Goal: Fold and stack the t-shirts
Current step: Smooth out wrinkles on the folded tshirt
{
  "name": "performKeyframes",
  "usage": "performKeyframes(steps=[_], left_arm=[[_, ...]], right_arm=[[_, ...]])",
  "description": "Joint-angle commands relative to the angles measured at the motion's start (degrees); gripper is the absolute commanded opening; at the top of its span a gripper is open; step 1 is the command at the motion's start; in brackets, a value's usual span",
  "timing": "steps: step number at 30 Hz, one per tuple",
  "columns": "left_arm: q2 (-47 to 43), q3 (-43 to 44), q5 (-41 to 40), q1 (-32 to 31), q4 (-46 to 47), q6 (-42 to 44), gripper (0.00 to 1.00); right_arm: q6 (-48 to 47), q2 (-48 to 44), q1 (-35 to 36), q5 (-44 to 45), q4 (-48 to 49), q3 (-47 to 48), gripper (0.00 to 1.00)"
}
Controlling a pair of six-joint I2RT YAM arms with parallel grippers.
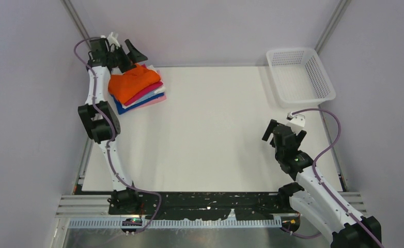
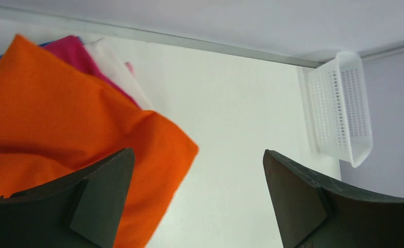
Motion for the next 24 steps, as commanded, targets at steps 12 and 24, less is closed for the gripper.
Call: performKeyframes(steps=[12,24], left_arm=[[1.3,-1.4,3.1,-5.5,-0.7,-2.5,0.99],[-5.5,-19.2,1.5,-8.3,2.1,-1.2,0.99]], right_arm=[[-0.1,-2.0,-0.2,0.4,1.3,1.2,0.95],[0.6,-2.1,-0.3,-0.7,1.1,1.2,0.95]])
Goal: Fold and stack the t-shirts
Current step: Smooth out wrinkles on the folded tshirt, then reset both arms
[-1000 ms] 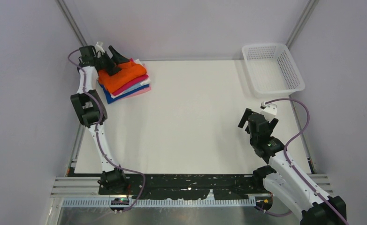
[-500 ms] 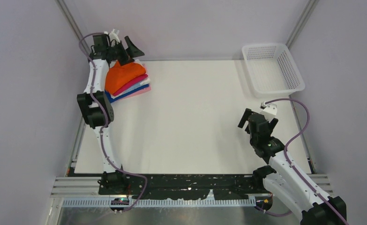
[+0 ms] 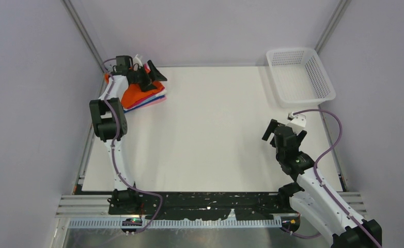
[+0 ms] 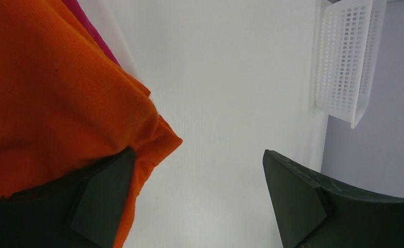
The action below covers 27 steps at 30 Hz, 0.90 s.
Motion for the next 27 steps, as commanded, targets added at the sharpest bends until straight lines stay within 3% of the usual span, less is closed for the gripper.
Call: performKeyframes(steps=[1,6,9,15,23,25,27], left_arm=[[-5.5,-3.0,-0.9,-0.5,-1.6,0.9,0.99],[-13.2,0.6,-1.4,-0.9,-4.3,1.7,0.99],[-22.8,-5.0,-3.6,-2.2,-4.0,3.0,0.99],[-48.2,-33.8,-21.7,-7.8,0.4,3.1,0.99],[-84.8,-76.3,-47.7,-15.8,6.3,-8.3,0.99],[-90.6,-81.5,-49.8,-15.8,9.0,-10.3,0.99],[-92.6,-80.8,-51.4,-15.8,6.7,-9.8,0.99]], right_arm=[[0.5,-0.5,-0.2,0.0,1.0,1.2,0.95],[0.3,-0.8,-0.3,-2.5,0.5,2.2,0.95],[0.4,-1.7,-0.2,-3.6,-0.2,2.5,0.95],[1.1,-6.6,-0.2,-5.4,-1.0,1.9,0.95],[3.9,-12.9,-0.2,-6.4,-2.1,-0.8,0.95],[4.8,-13.9,-0.2,-6.3,-2.3,-1.7,0.95],[5.7,-15.2,-0.2,-6.0,-2.2,-2.7,0.95]])
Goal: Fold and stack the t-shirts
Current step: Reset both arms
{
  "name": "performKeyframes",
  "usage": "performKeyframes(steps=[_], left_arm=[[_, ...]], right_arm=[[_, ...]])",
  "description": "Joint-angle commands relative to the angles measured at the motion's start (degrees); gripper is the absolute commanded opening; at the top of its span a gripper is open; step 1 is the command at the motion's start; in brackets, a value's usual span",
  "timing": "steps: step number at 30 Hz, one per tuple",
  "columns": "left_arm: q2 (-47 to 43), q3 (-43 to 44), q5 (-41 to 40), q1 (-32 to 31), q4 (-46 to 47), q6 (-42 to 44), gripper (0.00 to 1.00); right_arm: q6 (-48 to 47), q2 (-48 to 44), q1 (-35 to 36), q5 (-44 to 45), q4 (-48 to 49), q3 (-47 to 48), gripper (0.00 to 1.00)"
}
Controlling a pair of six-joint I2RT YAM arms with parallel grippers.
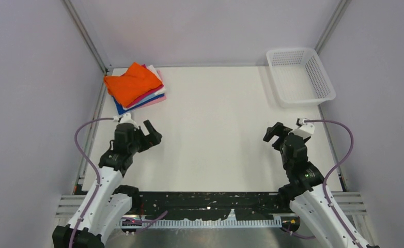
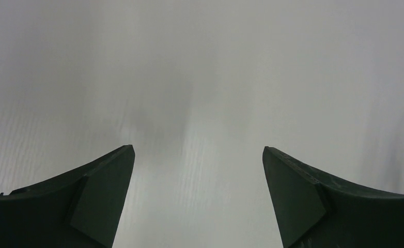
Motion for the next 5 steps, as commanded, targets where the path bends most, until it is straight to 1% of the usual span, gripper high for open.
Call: performKeyframes(steps=[1,3,5], left_arm=[[-3.8,-0.2,-11.0,-0.1,0.9,-3.7,0.99],[-3.7,1.6,-11.0,-0.1,-1.2,-3.0,0.99],[-3.4,1.5,-10.5,-0.1,-1.4,-2.9,0.99]], right_arm=[[2.9,-2.4,-0.2,0.1,0.4,-2.2,0.95],[2.5,-3.4,-0.3,0.0,0.7,-3.2,0.95],[2.8,-4.0,-0.2,0.3,0.4,-3.3,0.95]])
